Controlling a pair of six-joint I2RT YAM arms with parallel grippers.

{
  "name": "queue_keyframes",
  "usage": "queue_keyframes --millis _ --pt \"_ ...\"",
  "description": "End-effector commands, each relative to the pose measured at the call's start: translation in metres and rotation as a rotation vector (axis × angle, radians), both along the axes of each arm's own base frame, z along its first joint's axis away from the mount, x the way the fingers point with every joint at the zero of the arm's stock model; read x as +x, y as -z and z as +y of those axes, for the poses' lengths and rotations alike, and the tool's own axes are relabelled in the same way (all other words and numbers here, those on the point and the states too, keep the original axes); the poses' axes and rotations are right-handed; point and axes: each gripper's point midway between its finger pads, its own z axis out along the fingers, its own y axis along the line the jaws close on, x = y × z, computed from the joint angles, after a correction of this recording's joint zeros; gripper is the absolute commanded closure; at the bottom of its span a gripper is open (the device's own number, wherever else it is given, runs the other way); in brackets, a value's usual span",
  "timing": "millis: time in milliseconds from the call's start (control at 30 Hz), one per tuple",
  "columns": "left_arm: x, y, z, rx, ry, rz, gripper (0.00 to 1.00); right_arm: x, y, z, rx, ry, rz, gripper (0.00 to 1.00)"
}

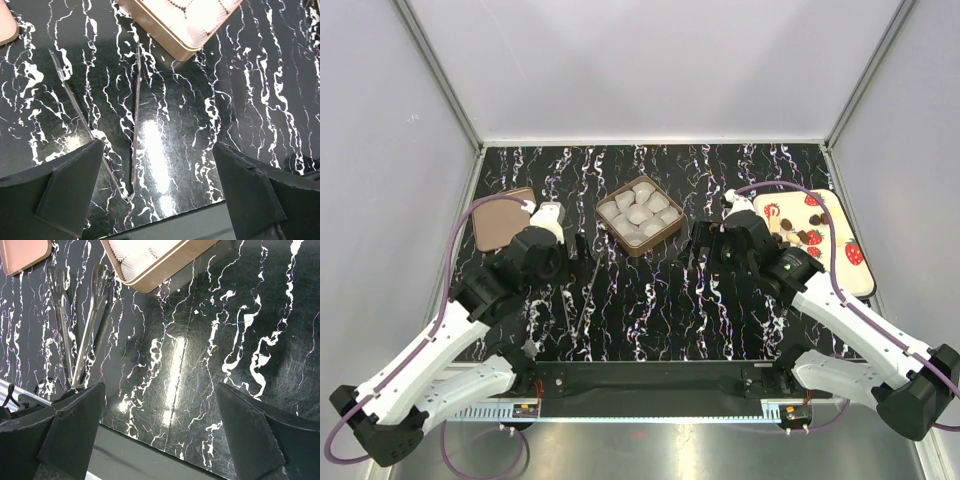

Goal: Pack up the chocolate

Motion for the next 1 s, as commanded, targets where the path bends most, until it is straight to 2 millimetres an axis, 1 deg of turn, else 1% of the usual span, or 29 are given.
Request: queue_keyframes --millis 0,33,100,133,233,300,333,400,433,467,500,533,600,633,700,733,867,900,967 --pt "0.012 -0.012 0.003 0.0 -0.048 -0.044 0.01 0.005 -0.026 0.005 0.041 -0.004 -0.058 0.0" --pt "0.014 -0.013 0.003 0.008 -0.055 -0.04 0.01 0.005 -0.027 0.005 0.041 -0.001 -0.058 0.0" --pt "0.02 -0.001 0.007 0.061 -0.092 -0.005 0.01 0.005 -0.027 0.004 0.043 0.0 -0.06 0.0" --pt "0.023 0.0 0.008 0.077 -0.105 0.002 0.01 0.004 -0.028 0.004 0.045 -0.002 -0.065 0.0" --pt "0.034 0.027 0.009 0.155 -0.154 0.082 0.01 0.0 -0.029 0.003 0.051 -0.016 -0.071 0.0" --pt "0.04 0.041 0.01 0.169 -0.175 0.109 0.05 -0.002 -0.028 0.002 0.054 -0.02 -0.076 0.0" --pt "0.043 0.053 0.006 0.179 -0.17 0.143 0.07 -0.003 -0.028 0.001 0.055 -0.019 -0.075 0.0" --pt "0.05 0.066 0.002 0.169 -0.167 0.161 0.11 -0.005 -0.026 0.0 0.053 -0.019 -0.073 0.0" --pt "0.052 0.078 -0.003 0.176 -0.155 0.196 0.14 -0.006 -0.025 0.0 0.057 -0.021 -0.068 0.0" --pt "0.054 0.084 -0.005 0.178 -0.153 0.207 0.17 -0.008 -0.025 0.0 0.066 -0.028 -0.063 0.0" --pt "0.059 0.088 -0.009 0.172 -0.152 0.214 0.22 -0.01 -0.025 0.001 0.071 -0.034 -0.059 0.0" --pt "0.06 0.101 -0.013 0.186 -0.139 0.252 0.25 -0.012 -0.023 0.002 0.073 -0.042 -0.055 0.0" --pt "0.064 0.112 -0.023 0.178 -0.115 0.271 0.3 -0.014 -0.022 0.001 0.081 -0.049 -0.055 0.0" --pt "0.063 0.123 -0.028 0.181 -0.098 0.308 0.35 -0.016 -0.022 0.002 0.084 -0.051 -0.052 0.0" --pt "0.066 0.132 -0.036 0.167 -0.083 0.324 0.41 -0.018 -0.021 0.0 0.088 -0.055 -0.056 0.0" --pt "0.066 0.141 -0.039 0.167 -0.079 0.348 0.44 -0.019 -0.021 0.0 0.093 -0.056 -0.057 0.0" --pt "0.065 0.161 -0.041 0.171 -0.092 0.384 0.45 -0.022 -0.025 -0.004 0.096 -0.054 -0.072 0.0" --pt "0.062 0.17 -0.039 0.183 -0.095 0.408 0.45 -0.022 -0.025 -0.005 0.095 -0.052 -0.075 0.0" --pt "0.06 0.18 -0.038 0.193 -0.099 0.426 0.46 -0.023 -0.026 -0.005 0.099 -0.055 -0.081 0.0"
